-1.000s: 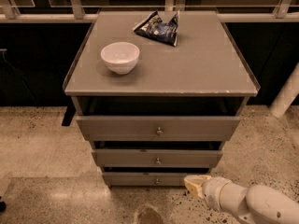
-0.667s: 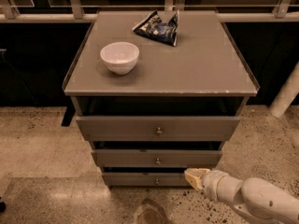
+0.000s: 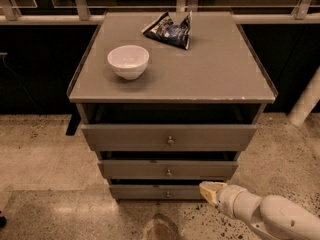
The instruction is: Open middle drawer
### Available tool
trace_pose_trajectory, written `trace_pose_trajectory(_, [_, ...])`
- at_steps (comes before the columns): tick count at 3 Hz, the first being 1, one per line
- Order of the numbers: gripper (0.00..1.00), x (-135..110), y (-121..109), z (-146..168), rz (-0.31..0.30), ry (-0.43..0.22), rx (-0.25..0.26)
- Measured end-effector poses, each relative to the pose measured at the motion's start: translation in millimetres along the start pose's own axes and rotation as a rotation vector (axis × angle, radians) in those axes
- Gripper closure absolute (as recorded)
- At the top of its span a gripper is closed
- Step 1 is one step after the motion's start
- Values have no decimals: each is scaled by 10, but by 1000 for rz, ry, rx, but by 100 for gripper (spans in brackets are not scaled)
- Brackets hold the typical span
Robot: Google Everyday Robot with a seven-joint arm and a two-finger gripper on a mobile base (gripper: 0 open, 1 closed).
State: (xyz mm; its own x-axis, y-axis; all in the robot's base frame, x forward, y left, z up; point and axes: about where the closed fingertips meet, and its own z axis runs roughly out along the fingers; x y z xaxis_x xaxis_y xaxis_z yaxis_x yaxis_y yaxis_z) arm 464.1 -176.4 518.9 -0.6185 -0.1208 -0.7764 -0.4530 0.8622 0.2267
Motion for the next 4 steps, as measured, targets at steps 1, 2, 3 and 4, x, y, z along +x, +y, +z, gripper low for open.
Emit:
trace_pose_trajectory(1, [100, -108, -161, 200, -4, -57, 13])
trace_pose_trajectory(2, [100, -271, -333, 417, -10, -111, 12])
trace_pose_trajectory(3, [100, -401, -472, 601, -11, -133, 16])
trace_pose_trajectory(4, [100, -464, -592, 796, -11, -129, 27])
